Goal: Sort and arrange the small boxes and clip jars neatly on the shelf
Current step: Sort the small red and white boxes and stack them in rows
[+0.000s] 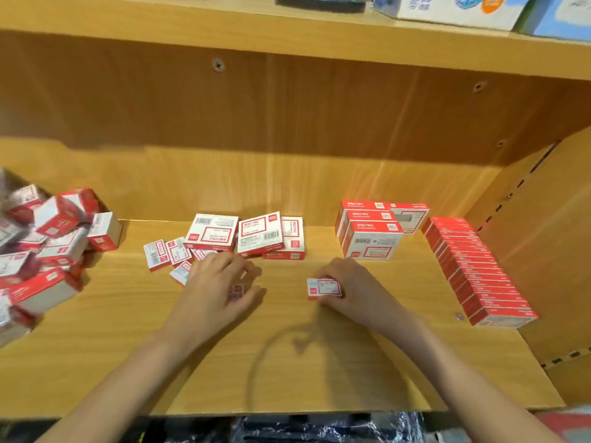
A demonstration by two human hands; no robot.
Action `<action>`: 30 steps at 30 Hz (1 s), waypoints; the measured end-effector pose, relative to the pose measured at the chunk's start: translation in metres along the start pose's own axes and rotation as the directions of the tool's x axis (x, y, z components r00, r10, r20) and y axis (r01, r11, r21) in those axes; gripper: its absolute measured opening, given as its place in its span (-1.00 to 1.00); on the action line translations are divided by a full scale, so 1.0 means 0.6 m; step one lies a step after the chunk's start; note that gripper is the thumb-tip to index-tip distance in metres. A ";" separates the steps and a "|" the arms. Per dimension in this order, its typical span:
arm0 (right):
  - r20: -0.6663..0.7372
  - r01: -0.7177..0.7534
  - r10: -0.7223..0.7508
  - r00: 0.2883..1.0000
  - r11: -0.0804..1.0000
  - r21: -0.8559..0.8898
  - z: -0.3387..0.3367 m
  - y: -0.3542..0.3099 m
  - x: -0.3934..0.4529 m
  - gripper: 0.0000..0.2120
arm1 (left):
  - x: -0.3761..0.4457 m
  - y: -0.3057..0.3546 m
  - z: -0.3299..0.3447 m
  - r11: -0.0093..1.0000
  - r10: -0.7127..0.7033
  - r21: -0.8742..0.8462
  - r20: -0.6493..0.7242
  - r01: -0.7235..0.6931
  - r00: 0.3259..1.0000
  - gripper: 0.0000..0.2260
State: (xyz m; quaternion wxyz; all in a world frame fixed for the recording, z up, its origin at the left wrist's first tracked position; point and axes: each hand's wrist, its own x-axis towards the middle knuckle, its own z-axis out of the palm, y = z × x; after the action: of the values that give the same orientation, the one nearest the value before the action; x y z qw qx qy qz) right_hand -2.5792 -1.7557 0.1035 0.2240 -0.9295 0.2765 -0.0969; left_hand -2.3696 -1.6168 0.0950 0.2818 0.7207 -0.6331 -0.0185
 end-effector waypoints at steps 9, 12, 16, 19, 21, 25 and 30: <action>-0.010 0.055 -0.055 0.998 0.955 0.292 0.048 -0.104 0.058 -0.71 | -0.056 -0.066 -0.032 1.000 0.021 0.002 0.066 -0.021 0.998 -0.63; 0.013 0.092 -0.099 0.995 0.957 0.274 0.077 -0.126 0.077 -0.69 | -0.063 -0.085 -0.031 1.000 0.015 0.006 0.026 -0.015 1.000 -0.65; 0.036 0.052 -0.063 0.997 0.967 0.251 0.089 -0.139 0.085 -0.70 | -0.063 -0.096 -0.034 1.000 -0.027 -0.005 0.006 0.027 1.000 -0.66; 0.057 0.016 -0.035 0.998 0.953 0.302 0.072 -0.138 0.080 -0.73 | -0.051 -0.089 -0.033 0.999 0.028 0.020 0.037 -0.028 0.999 -0.63; 0.111 -0.008 -0.022 0.994 0.964 0.265 0.049 -0.127 0.074 -0.74 | -0.039 -0.080 -0.032 0.998 0.061 -0.022 0.049 -0.060 0.997 -0.59; -0.140 -0.166 0.223 0.965 0.929 0.332 0.002 -0.098 0.072 -0.80 | 0.006 -0.056 -0.035 0.990 -0.008 -0.140 -0.017 0.006 1.000 -0.56; -0.155 -0.418 0.490 0.858 0.841 0.345 0.011 -0.095 0.111 -0.52 | 0.057 -0.025 -0.011 0.992 -0.087 -0.074 0.137 0.098 0.987 -0.52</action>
State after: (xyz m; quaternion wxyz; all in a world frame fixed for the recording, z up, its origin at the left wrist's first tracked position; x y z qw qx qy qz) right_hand -2.4953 -1.7477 0.1281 0.3439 -0.7734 0.4969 -0.1913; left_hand -2.3470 -1.6453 0.1055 0.2664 0.7345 -0.6153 -0.1051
